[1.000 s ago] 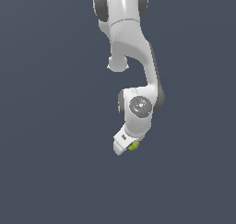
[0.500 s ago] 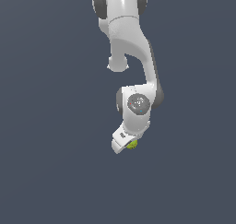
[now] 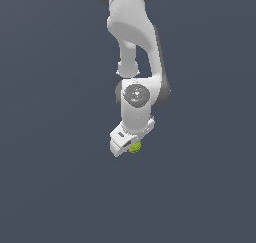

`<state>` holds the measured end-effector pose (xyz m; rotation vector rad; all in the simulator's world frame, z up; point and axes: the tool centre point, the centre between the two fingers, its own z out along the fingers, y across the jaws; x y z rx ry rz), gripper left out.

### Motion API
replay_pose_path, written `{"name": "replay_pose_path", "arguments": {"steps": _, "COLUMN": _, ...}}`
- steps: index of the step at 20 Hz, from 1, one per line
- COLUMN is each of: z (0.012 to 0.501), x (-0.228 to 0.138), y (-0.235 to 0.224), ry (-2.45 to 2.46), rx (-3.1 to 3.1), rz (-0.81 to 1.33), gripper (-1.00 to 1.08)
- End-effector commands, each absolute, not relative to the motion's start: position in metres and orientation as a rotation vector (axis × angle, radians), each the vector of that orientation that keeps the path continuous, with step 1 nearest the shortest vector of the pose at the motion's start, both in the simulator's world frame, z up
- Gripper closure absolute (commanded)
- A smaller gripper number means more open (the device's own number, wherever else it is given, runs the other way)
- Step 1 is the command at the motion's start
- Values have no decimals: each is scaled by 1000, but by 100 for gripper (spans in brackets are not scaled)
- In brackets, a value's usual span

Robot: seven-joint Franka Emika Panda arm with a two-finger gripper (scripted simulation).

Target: Pick up the object and move it to a goal position.

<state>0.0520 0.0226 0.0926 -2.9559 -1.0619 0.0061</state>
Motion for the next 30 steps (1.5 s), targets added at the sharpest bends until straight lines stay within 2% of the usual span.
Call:
{"name": "replay_pose_path", "arguments": {"steps": 1, "z": 112, "x": 44, "y": 6, "ry": -1061, "rx": -2958, "rz": 2, "gripper": 108}}
{"name": "replay_pose_path", "arguments": {"steps": 22, "z": 302, "x": -42, "y": -155, "ry": -1061, "rx": -2955, "rz": -2, "gripper": 108}}
{"name": "replay_pose_path", "arguments": {"steps": 30, "z": 353, "x": -62, "y": -199, "ry": -1061, "rx": -2955, "rz": -2, "gripper": 108}}
